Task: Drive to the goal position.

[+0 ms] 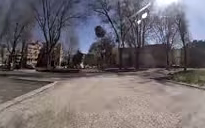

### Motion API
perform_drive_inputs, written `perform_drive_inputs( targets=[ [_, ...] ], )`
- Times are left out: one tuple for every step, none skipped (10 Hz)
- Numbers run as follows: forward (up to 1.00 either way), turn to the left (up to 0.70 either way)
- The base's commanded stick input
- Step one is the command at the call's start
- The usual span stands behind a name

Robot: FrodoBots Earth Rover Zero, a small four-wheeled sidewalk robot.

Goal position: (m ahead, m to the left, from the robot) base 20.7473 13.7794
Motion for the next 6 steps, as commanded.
perform_drive_inputs(
  targets=[
    [1.0,0.0],
    [1.0,0.0],
    [1.0,0.0],
    [1.0,0.0],
    [1.0,0.0],
    [1.0,0.0]
  ],
)
